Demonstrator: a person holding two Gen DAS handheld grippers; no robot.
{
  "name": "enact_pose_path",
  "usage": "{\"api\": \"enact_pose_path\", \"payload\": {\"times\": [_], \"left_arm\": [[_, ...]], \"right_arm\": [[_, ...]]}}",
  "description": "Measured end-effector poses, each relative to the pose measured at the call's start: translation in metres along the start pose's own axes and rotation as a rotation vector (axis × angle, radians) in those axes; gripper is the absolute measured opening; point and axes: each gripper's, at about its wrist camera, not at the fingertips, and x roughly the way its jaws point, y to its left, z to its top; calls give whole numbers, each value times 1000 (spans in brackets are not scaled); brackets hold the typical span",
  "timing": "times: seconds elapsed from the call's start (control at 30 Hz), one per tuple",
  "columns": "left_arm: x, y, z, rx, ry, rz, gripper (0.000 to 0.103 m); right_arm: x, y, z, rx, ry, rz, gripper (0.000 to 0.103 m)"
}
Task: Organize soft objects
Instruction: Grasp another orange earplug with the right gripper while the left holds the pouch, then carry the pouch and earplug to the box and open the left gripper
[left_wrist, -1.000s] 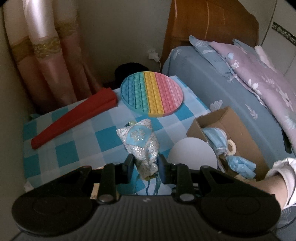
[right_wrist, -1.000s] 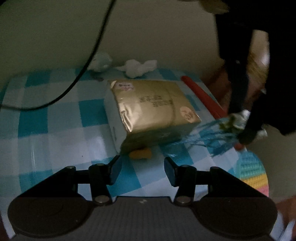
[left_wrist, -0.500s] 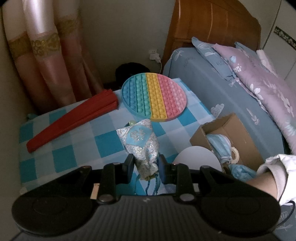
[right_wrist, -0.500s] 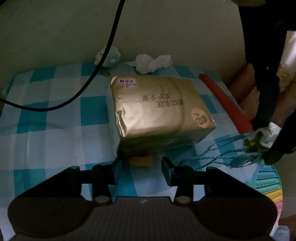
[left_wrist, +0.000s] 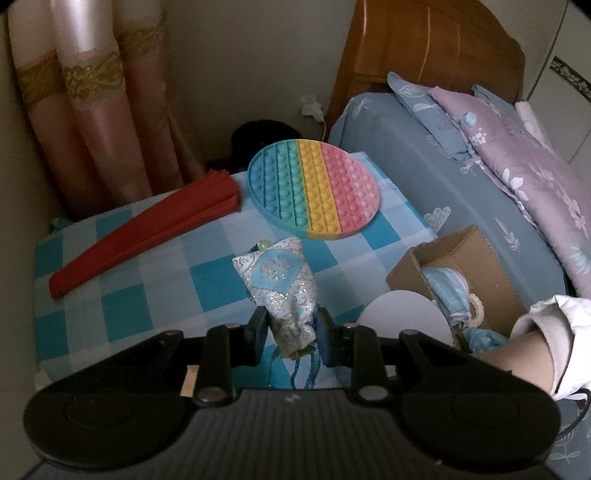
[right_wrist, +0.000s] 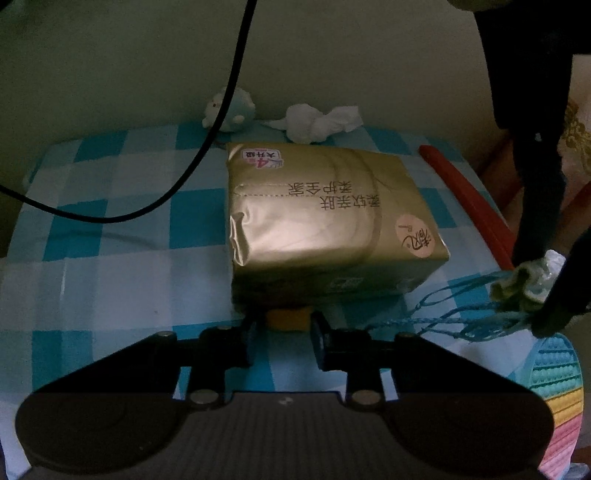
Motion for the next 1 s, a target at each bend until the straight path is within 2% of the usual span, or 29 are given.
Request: {"api": "enact_pose_path", "payload": {"times": [0.23,0.57,0.73,1.0], "left_arm": [[-3,-5,-3,8,7,1,26],[-34,-26,-18,39,1,24,26],[-58,-48,-25,80,-17,30,26],[-76,-96,-19,162,-48,-11,26]], "right_arm": [[-12,5,-3,37,-15,-12,31],[-69,43,-12,58,-63,-24,31],[-107,57,-24,94,-88,-79,31],[-169,56,-65,222,-100,-230,31]]}}
